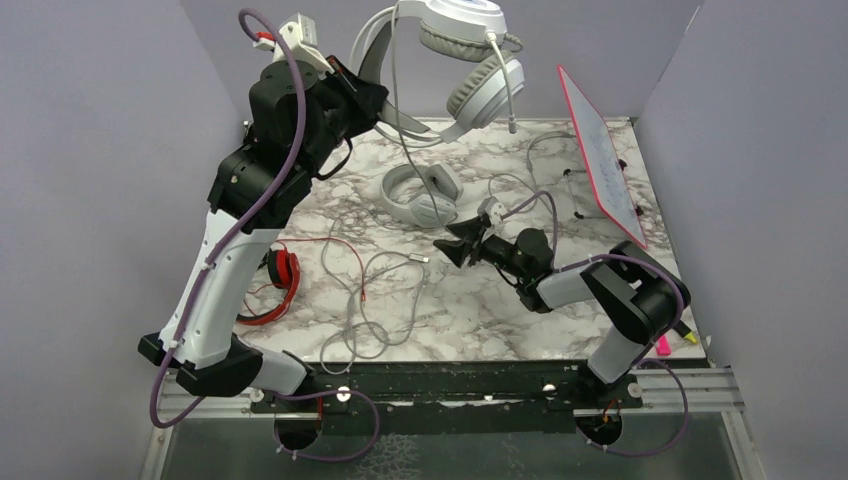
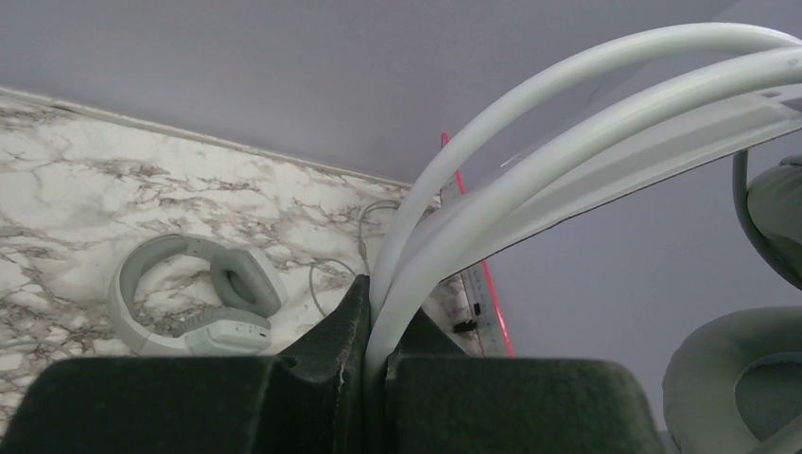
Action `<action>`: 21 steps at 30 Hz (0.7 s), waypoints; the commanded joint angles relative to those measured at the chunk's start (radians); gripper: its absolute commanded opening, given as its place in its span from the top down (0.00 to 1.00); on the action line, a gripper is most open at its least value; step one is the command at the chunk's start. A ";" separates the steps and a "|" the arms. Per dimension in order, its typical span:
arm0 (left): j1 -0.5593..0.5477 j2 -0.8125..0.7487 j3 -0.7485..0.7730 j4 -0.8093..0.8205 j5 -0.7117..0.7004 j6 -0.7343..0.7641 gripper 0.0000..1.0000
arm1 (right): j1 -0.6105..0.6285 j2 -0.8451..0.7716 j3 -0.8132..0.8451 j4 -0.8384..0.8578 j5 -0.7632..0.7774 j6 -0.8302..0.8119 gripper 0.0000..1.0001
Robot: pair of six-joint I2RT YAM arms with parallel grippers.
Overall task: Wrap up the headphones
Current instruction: Wrap the headphones cable around the headphones.
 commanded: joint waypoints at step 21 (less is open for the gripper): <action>0.003 -0.110 0.141 0.048 0.023 0.149 1.00 | -0.356 -0.612 -0.248 -0.455 -0.248 0.292 1.00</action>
